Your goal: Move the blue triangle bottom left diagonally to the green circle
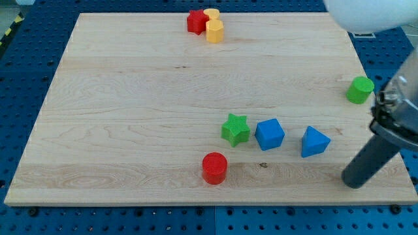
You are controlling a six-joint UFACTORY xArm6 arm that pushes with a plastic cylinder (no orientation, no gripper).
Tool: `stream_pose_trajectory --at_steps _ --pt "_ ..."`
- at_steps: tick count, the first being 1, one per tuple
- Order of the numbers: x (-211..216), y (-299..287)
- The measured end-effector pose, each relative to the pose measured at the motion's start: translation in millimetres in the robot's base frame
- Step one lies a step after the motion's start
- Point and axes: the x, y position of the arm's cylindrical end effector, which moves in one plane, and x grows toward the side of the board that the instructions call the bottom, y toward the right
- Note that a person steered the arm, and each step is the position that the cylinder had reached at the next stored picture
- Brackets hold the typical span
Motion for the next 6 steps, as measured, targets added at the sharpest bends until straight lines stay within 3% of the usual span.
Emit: stream_pose_trajectory --at_steps 1,3,6 --pt "0.0 -29.3" --pt "-38.4 -35.2" --pt "-55.0 -35.1"
